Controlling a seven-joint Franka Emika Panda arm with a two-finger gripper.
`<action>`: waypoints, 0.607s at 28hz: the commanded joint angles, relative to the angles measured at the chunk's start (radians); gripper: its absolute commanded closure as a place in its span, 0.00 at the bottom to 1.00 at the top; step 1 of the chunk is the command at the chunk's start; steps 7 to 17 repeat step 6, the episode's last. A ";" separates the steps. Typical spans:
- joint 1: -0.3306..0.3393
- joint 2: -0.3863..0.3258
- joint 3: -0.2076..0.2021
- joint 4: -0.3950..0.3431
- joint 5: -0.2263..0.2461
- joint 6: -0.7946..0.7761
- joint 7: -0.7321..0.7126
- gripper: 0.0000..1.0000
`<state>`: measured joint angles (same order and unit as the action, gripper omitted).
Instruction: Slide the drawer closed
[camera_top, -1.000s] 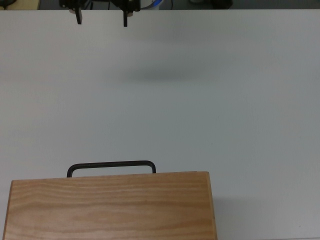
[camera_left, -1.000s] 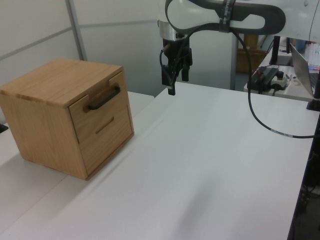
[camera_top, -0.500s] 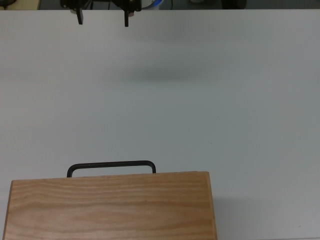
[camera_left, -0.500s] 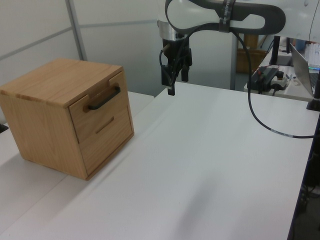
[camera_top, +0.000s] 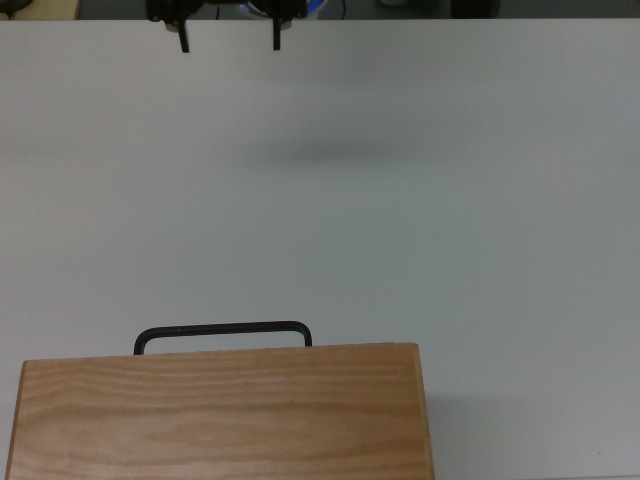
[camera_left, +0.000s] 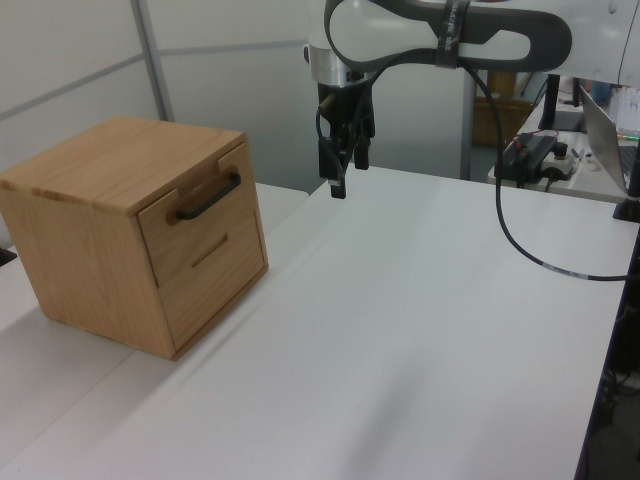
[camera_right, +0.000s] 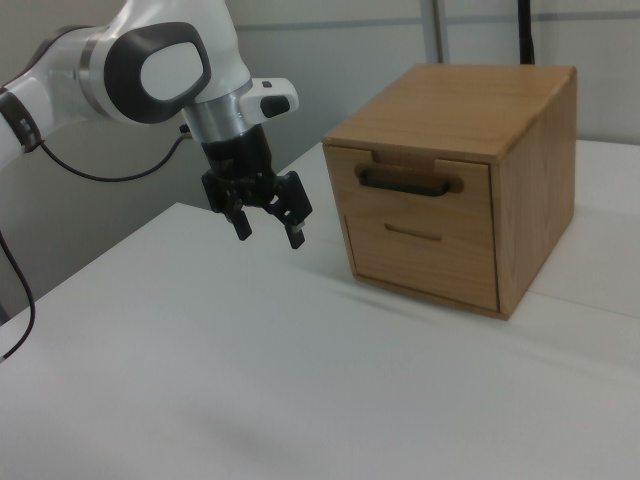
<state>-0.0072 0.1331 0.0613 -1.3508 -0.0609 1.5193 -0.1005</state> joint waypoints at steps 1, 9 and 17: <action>0.003 -0.020 0.000 -0.016 0.029 -0.042 -0.022 0.00; 0.006 -0.024 0.014 -0.016 0.026 -0.102 -0.025 0.00; 0.006 -0.024 0.014 -0.016 0.026 -0.102 -0.025 0.00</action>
